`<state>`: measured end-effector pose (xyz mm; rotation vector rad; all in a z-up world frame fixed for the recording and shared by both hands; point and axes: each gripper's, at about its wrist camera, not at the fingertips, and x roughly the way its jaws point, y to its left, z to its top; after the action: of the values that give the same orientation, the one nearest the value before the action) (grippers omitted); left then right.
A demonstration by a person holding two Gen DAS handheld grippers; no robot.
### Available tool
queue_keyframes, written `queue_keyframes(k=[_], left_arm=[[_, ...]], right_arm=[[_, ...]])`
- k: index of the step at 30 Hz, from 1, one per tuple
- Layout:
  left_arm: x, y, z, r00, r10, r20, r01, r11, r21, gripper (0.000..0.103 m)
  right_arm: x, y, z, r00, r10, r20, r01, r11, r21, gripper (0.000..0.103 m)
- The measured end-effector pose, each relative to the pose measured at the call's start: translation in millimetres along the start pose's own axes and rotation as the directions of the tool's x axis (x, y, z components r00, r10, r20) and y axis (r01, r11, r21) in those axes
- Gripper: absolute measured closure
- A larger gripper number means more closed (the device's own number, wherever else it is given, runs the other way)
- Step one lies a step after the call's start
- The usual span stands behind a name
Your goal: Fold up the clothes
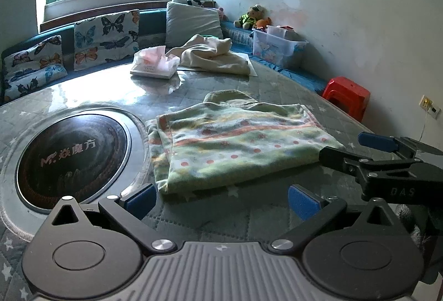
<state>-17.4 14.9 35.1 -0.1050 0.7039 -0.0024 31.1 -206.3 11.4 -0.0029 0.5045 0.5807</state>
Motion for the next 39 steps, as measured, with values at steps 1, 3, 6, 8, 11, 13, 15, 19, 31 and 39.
queue_keyframes(k=[1,3,6,8,11,13,15,19,31,39], left_arm=[[0,-1,-2,1.0,0.002,-0.003,-0.002,1.0,0.0,0.0],[-1,-2,-4,1.0,0.004,-0.007,-0.004,1.0,-0.001,0.0],[-1,-3,-7,1.0,0.004,-0.014,-0.004,1.0,-0.002,0.0],[0,-3,-8,1.0,0.007,-0.017,-0.007,1.0,-0.002,0.0],[2,-2,-8,1.0,0.009,-0.021,-0.009,1.0,-0.005,0.0],[4,1,-7,1.0,0.016,-0.027,-0.016,1.0,-0.007,0.0],[6,4,-6,0.999,0.023,-0.032,-0.024,1.0,-0.01,0.0],[11,11,-1,0.998,0.036,-0.045,-0.036,0.999,-0.02,0.0],[32,25,12,0.995,0.052,-0.08,-0.054,0.998,-0.025,0.0],[45,26,18,0.994,0.046,-0.099,-0.048,0.999,-0.021,0.0]], right_arm=[[0,1,-1,1.0,0.006,-0.009,-0.006,1.0,-0.001,0.0],[-1,3,-3,1.0,0.009,-0.015,-0.01,1.0,-0.01,0.0],[-2,6,-5,1.0,0.015,-0.021,-0.016,0.999,-0.03,0.0],[-1,9,-5,0.999,0.025,-0.028,-0.026,0.999,-0.039,0.0],[2,12,-5,0.999,0.029,-0.038,-0.031,0.998,-0.048,0.0],[5,14,-4,0.999,0.033,-0.043,-0.035,0.998,-0.052,0.0],[9,15,-2,0.998,0.039,-0.047,-0.041,0.998,-0.056,0.0],[17,15,0,0.997,0.047,-0.06,-0.05,0.997,-0.053,0.0],[42,12,5,0.994,0.054,-0.099,-0.057,0.998,-0.026,0.0],[56,8,7,0.992,0.06,-0.114,-0.061,0.998,-0.01,0.0]])
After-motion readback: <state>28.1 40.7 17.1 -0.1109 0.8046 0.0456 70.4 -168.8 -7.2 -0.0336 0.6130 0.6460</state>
